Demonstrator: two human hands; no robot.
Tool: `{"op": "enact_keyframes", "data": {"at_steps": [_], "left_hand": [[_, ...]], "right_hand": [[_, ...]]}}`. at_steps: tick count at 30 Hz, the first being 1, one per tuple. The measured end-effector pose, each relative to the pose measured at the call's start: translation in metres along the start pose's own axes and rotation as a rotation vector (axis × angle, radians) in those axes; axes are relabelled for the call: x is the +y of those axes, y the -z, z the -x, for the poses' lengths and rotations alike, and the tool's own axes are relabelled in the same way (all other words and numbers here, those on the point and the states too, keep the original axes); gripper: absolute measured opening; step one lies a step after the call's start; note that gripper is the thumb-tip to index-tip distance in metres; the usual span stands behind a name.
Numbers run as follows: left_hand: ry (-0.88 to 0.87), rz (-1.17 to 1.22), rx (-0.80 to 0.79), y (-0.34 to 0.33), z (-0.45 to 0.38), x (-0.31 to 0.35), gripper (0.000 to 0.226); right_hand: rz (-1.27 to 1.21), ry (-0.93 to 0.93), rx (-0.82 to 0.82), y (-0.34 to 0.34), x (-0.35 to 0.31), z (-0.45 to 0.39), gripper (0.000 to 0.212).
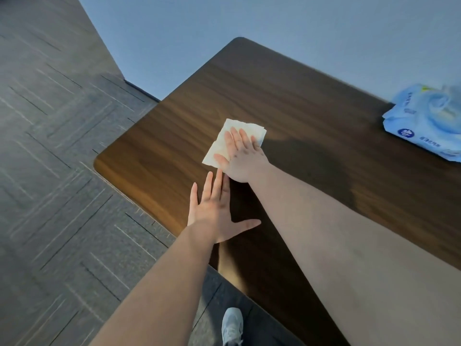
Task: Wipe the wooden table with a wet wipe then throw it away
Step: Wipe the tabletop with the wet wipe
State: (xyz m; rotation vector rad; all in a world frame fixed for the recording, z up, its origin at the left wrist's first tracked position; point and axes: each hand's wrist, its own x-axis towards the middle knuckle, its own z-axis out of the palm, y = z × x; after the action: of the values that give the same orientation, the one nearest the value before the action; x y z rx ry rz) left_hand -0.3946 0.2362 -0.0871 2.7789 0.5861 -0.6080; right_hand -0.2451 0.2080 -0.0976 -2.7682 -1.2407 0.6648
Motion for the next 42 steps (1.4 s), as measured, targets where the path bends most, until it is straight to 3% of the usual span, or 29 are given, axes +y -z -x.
{"op": "enact_keyframes", "data": {"at_steps": [4, 8, 13, 18, 22, 27, 42], "left_hand": [[-0.043, 0.020, -0.018, -0.001, 0.000, -0.005, 0.116], [-0.201, 0.173, 0.182, 0.000, 0.010, -0.043, 0.119], [0.040, 0.071, 0.052, 0.008, 0.021, -0.059, 0.131], [0.079, 0.012, -0.046, 0.018, 0.017, -0.052, 0.133], [-0.007, -0.113, -0.002, 0.022, 0.024, -0.040, 0.118], [-0.118, -0.173, 0.000, 0.016, 0.046, 0.009, 0.104], [-0.529, -0.261, -0.044, -0.058, 0.102, 0.238, 0.108]], "right_hand": [[0.032, 0.010, -0.002, -0.001, -0.017, -0.012, 0.070], [0.019, -0.003, -0.025, -0.002, -0.029, -0.012, 0.071], [0.017, 0.026, -0.028, -0.008, -0.042, 0.000, 0.072], [-0.012, -0.001, -0.021, -0.021, -0.025, 0.040, 0.072], [-0.061, -0.049, -0.048, -0.031, 0.004, 0.088, 0.072], [-0.114, -0.121, -0.018, -0.048, 0.053, 0.154, 0.072], [-0.223, -0.625, 0.028, -0.103, 0.238, 0.413, 0.073]]}}
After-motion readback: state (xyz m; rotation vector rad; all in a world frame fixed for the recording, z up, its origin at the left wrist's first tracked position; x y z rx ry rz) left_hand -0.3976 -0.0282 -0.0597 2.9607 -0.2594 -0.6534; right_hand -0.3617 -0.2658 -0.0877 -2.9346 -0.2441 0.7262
